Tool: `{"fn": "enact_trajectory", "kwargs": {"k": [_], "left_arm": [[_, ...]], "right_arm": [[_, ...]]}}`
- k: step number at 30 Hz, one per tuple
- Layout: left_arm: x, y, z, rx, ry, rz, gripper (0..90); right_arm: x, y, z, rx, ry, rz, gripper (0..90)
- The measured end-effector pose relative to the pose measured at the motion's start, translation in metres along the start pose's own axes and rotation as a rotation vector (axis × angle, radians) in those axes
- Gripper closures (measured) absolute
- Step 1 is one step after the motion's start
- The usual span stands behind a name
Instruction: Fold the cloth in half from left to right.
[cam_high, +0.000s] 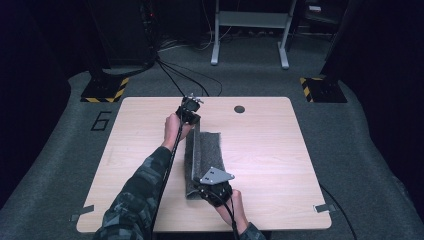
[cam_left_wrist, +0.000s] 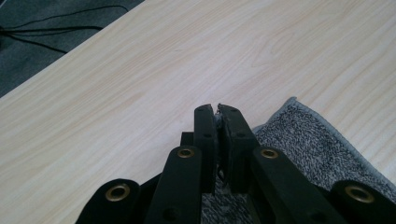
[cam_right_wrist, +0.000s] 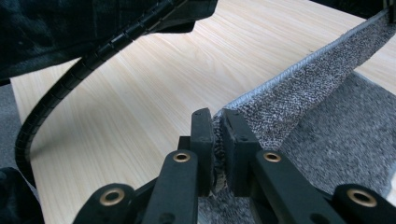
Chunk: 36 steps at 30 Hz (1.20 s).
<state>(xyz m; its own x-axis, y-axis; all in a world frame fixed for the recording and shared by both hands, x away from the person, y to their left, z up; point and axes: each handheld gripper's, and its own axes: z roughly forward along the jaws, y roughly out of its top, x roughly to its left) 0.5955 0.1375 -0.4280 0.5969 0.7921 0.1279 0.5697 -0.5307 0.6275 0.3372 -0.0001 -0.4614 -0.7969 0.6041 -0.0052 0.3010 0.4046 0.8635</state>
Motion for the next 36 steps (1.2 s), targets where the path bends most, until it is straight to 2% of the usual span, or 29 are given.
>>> {"fn": "enact_trajectory", "kwargs": {"k": [12,23,29,36], "left_arm": [[-0.009,0.001,0.018,0.027,-0.018,0.0,84.7],[-0.019,0.002,0.033,0.025,-0.03,-0.017,84.3],[-0.027,0.005,0.038,0.036,-0.032,0.009,83.8],[-0.037,0.008,0.043,0.038,-0.032,0.029,83.5]], "right_arm": [[-0.006,-0.017,-0.001,0.041,-0.012,0.027,83.5],[-0.018,-0.034,-0.008,0.073,-0.042,0.074,83.3],[-0.024,-0.046,-0.011,0.095,-0.057,0.104,83.0],[-0.029,-0.054,-0.013,0.108,-0.067,0.116,82.6]]}}
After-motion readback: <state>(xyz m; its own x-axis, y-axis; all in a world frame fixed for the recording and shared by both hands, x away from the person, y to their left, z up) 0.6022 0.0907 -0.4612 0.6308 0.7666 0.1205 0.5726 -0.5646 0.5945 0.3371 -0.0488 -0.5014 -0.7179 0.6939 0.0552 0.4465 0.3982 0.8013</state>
